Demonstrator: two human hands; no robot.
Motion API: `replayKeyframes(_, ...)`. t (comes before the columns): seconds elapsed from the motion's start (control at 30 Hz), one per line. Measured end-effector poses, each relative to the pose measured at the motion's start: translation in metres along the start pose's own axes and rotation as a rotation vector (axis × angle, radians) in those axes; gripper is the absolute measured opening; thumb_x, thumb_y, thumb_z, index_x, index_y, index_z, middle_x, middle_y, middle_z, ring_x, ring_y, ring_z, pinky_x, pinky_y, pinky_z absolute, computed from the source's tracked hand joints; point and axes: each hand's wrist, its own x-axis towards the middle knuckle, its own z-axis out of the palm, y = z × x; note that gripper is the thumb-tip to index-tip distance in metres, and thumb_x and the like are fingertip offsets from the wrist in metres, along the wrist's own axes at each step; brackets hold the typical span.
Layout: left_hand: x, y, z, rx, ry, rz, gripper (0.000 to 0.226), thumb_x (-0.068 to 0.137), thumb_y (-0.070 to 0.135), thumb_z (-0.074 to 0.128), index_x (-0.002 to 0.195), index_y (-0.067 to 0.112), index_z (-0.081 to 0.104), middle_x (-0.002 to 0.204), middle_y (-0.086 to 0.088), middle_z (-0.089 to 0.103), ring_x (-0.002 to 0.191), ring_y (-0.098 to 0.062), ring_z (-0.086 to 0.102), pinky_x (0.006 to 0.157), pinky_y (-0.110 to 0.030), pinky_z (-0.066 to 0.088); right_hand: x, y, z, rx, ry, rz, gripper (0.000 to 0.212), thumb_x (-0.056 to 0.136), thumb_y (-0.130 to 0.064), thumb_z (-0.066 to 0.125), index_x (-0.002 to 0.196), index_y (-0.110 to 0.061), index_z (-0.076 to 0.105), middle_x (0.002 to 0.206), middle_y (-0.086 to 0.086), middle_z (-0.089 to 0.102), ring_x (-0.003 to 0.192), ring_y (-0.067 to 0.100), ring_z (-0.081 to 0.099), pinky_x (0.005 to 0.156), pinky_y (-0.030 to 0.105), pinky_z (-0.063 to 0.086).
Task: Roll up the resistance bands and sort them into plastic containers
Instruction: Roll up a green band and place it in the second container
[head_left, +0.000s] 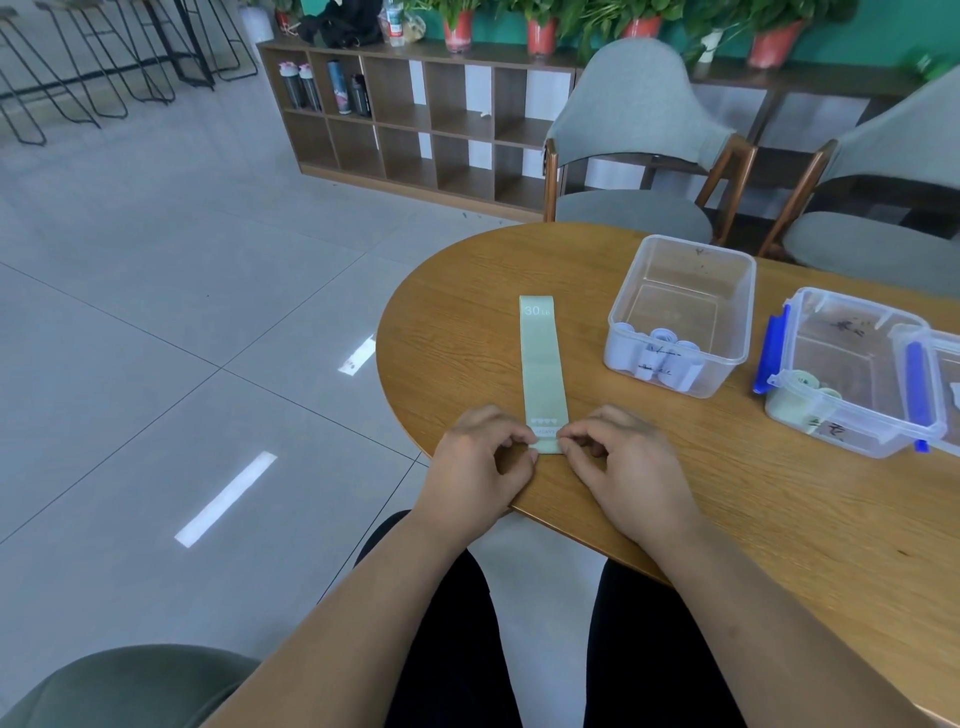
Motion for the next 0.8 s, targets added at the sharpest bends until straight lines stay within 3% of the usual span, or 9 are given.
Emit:
replayKeyframes(0.13,0.001,-0.001,0.001,0.033,-0.012,0.001,0.011,0.089,0.018,0.08,0.1,0.02,0.078,0.099,0.012,0.066,0.098,-0.008,0.061,0.081,-0.031,0.054,-0.001,-0.001,-0.001,0.012,-0.009,0.0,0.004,0.095,-0.036,0.07,0.099,-0.037,0.07,0.091,-0.02,0.061,0.084,0.005,0.059,0.076,0.036,0.055)
replayKeyframes(0.33,0.002,0.0,0.001,0.039,-0.022,-0.027,0.008,0.09,0.018,0.079,0.098,0.02,0.078,0.099,0.013,0.067,0.098,-0.008,0.062,0.082,-0.029,0.054,-0.002,-0.003,0.0,-0.068,0.008,-0.006,0.009,0.088,-0.034,0.073,0.097,-0.032,0.074,0.091,-0.018,0.059,0.09,0.008,0.058,0.08,0.035,0.053)
replayKeyframes(0.6,0.009,0.005,0.0,0.059,-0.063,-0.074,0.007,0.088,0.021,0.079,0.094,0.025,0.08,0.094,0.014,0.066,0.087,-0.006,0.063,0.077,-0.033,0.056,-0.001,-0.002,0.001,-0.125,0.016,-0.036,0.008,0.093,-0.033,0.073,0.099,-0.029,0.076,0.094,-0.014,0.061,0.094,0.01,0.058,0.083,0.034,0.052)
replayKeyframes(0.8,0.01,0.004,-0.002,0.021,-0.056,-0.069,0.011,0.088,0.018,0.081,0.097,0.025,0.08,0.092,0.015,0.068,0.089,-0.008,0.063,0.08,-0.03,0.054,0.0,-0.003,0.001,-0.151,0.011,-0.043,0.01,0.096,-0.033,0.07,0.101,-0.028,0.077,0.096,-0.013,0.061,0.094,0.011,0.058,0.084,0.033,0.051)
